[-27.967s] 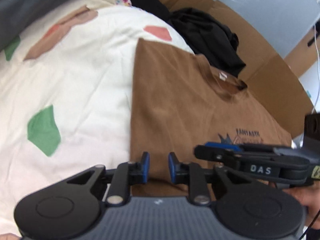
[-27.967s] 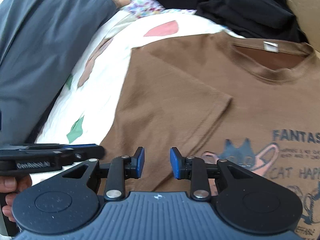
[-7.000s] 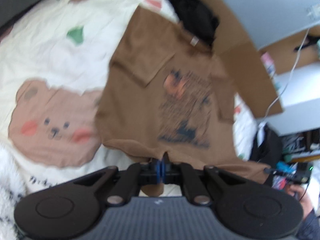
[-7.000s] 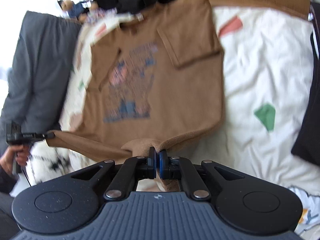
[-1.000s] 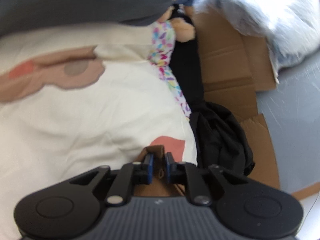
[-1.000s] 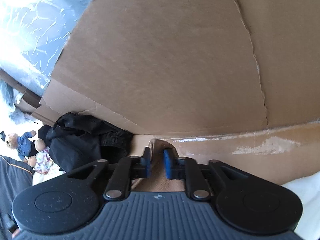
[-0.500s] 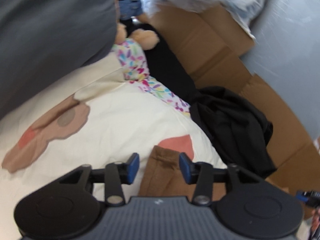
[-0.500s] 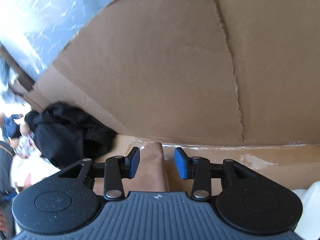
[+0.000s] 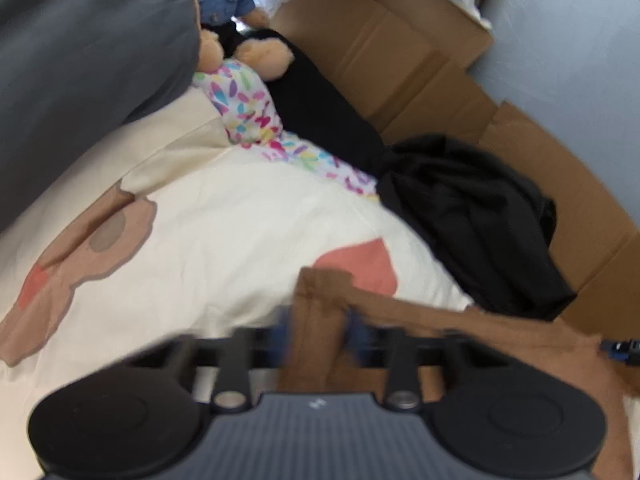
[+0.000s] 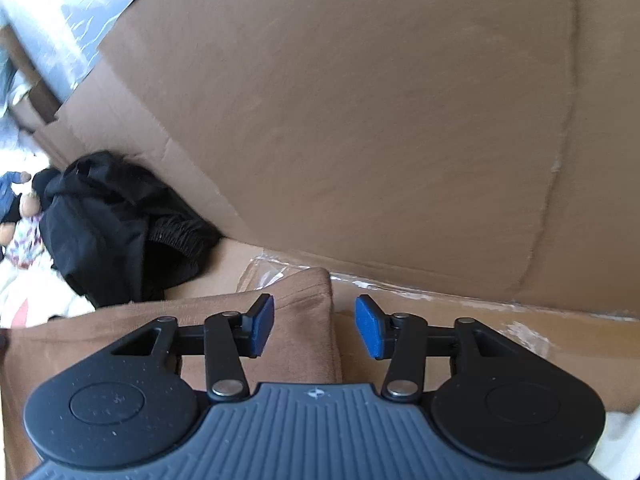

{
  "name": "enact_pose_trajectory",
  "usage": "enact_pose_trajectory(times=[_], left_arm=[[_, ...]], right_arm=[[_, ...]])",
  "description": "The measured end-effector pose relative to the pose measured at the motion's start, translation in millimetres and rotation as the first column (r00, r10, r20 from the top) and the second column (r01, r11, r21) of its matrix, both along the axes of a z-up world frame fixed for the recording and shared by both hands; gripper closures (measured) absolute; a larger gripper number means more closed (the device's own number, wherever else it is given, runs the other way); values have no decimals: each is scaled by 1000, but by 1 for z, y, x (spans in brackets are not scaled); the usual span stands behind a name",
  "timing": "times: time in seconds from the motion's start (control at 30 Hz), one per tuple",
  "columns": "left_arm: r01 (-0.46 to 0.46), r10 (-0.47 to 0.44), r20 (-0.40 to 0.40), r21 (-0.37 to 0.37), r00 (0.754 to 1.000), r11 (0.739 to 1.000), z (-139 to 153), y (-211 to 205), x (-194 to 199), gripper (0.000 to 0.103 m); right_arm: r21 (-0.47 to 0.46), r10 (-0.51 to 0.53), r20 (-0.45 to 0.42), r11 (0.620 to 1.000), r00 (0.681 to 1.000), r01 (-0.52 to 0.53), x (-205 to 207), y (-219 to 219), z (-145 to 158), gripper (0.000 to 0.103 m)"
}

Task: Fold clothes
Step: 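Grasp the folded shirt edge again with both grippers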

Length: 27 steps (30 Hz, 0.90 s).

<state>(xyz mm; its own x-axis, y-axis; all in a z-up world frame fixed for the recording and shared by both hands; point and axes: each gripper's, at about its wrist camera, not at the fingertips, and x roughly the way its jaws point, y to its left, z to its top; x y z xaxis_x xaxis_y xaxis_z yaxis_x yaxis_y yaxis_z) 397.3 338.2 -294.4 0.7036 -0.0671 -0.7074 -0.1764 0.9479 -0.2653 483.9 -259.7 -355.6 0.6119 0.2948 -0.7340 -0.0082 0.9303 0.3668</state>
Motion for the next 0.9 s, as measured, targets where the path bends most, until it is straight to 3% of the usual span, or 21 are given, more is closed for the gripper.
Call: enact_pose_trajectory(times=[0.03,0.07,0.3,0.6,0.8,0.87,0.9], left_arm=[[-3,3,10,1,1000,1000,1,1,-1,97],[-11,11,15,-1,1000,1000,2,2,-1,98],[-93,94,1,-48,996,994,2,15,3,99],[-115,115,-1,-22,993,993,3,15,21,100],[-92,92,-13,-18,996,996,0,10,25,92],[-88,88,-16,-5,996,996,1,7,20,86],[-90,90,-19,0,996,996,3,6,18,84]], right_arm=[[-13,5,3,1000,1000,-5,-1,1,0,94],[-26,8,6,1000,1000,-8,-1,1,0,99],[-81,-35,23,996,999,37,-2,-3,3,101],[-88,-83,4,993,997,83,10,-6,-1,101],[-76,-63,26,995,998,65,8,-4,0,95],[-51,-53,22,997,998,54,3,-6,2,89],[-55,-51,21,997,998,52,0,-7,4,80]])
